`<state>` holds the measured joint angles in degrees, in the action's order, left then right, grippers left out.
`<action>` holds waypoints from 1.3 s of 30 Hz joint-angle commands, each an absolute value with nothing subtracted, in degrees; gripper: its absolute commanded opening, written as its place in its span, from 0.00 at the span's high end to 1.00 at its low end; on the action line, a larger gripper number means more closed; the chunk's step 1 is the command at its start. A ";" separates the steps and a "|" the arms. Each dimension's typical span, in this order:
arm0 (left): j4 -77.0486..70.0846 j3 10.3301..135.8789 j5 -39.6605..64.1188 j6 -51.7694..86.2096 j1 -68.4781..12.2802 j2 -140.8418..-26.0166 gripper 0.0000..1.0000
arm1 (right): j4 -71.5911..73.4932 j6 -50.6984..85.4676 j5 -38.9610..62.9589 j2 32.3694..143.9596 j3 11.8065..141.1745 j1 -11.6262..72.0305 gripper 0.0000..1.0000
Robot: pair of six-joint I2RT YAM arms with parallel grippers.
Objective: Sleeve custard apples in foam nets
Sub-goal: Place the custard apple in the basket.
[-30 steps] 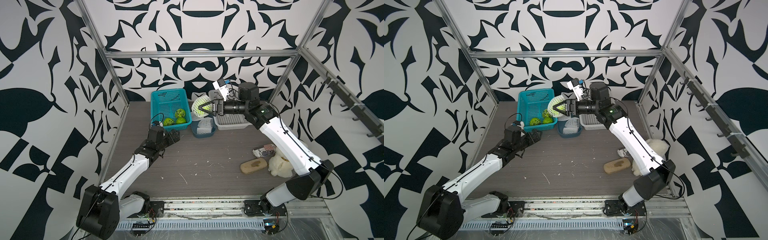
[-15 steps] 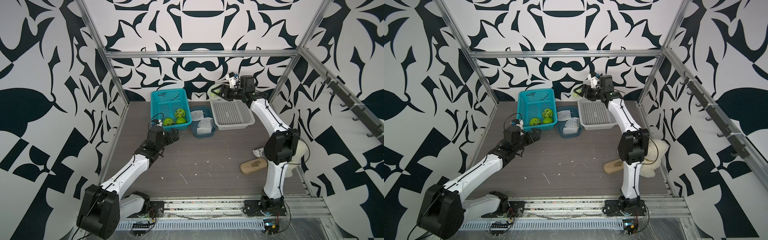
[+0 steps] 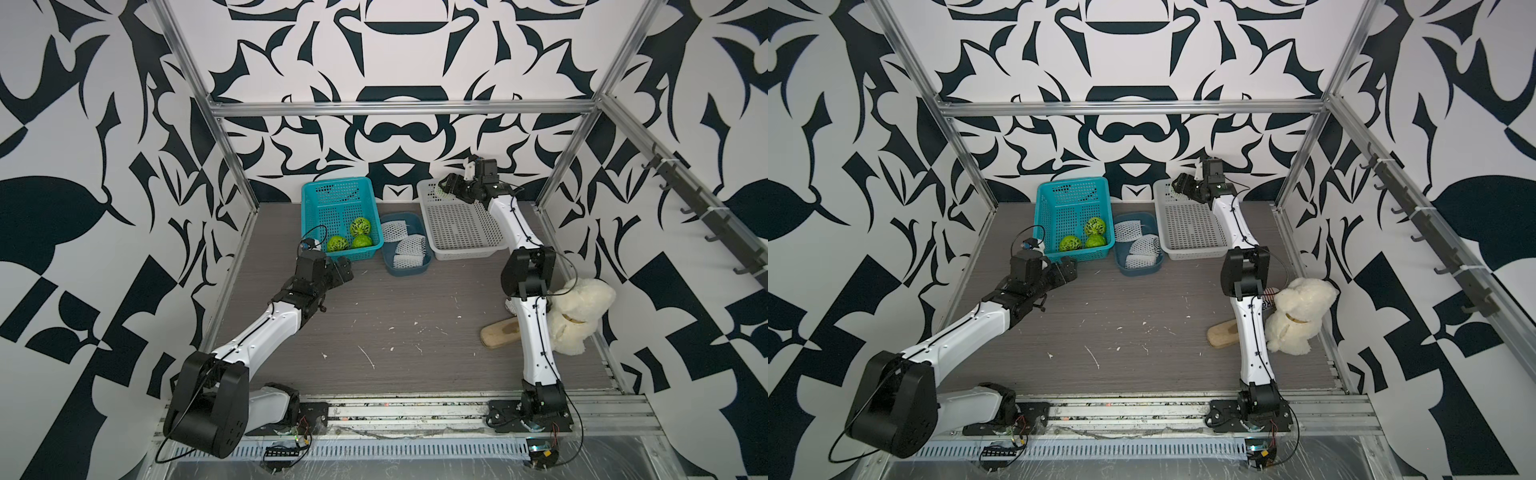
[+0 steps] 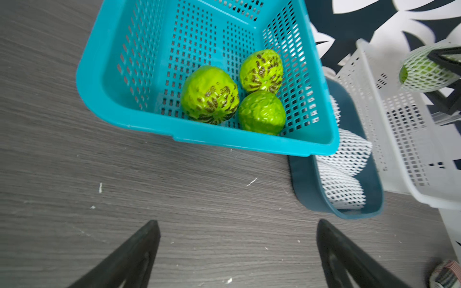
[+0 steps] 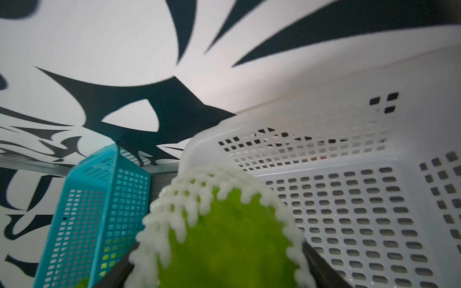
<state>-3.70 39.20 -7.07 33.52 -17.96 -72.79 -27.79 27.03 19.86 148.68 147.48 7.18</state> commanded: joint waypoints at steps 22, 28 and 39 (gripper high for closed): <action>-5.52 41.99 -4.39 33.93 -15.64 -78.15 0.00 | -24.51 26.29 6.20 155.53 146.93 10.28 0.24; -5.54 42.02 -4.13 34.18 -15.40 -78.40 0.00 | -24.44 27.18 6.39 156.02 147.58 10.33 0.11; -6.15 42.57 -2.92 35.05 -14.99 -79.45 0.00 | -25.44 28.91 7.27 155.24 148.61 10.25 0.01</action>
